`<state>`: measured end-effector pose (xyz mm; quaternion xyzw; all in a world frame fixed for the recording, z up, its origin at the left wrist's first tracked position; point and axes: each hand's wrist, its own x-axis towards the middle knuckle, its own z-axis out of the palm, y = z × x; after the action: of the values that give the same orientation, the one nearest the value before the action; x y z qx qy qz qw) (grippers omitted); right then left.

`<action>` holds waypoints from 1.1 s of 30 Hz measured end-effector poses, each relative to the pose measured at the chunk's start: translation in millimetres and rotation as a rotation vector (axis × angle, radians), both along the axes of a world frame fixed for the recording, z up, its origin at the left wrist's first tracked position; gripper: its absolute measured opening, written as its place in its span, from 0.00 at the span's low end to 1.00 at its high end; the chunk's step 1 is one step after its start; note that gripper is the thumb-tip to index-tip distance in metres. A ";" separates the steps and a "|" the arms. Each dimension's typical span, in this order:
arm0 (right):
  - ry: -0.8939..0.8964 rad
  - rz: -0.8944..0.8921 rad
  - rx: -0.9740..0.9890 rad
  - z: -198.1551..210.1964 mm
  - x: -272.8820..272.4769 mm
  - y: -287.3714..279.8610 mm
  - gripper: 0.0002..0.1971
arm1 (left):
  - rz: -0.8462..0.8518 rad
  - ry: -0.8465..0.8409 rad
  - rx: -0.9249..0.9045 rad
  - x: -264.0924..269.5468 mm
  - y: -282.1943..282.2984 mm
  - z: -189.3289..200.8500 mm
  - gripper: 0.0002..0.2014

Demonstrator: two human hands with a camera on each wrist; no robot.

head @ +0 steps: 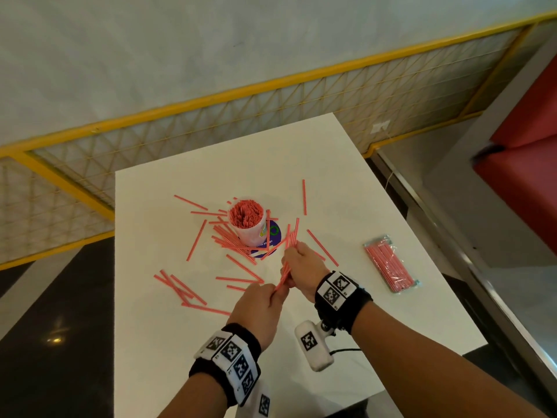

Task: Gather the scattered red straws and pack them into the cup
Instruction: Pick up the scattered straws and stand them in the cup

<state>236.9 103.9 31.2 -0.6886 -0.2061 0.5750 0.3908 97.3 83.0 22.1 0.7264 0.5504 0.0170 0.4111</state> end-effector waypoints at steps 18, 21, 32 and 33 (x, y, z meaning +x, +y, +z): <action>0.048 -0.066 0.114 19.6 7.5 7.1 0.05 | 0.290 -0.310 -0.051 -22.7 -4.4 16.2 0.14; -0.021 0.050 0.125 24.9 4.4 5.4 0.07 | 0.466 -0.440 -0.091 -23.4 4.4 14.6 0.15; -0.496 0.630 0.450 54.5 -34.0 -19.7 0.14 | 0.657 -0.761 -0.329 -0.3 27.2 44.1 0.30; -0.534 0.643 0.458 58.0 -34.1 -20.4 0.15 | 0.688 -0.760 -0.315 -0.2 28.7 43.6 0.29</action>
<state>202.9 83.5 89.2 -0.6099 -0.6232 0.4095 0.2682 97.2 111.7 65.8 0.3764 0.5648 0.3298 0.6562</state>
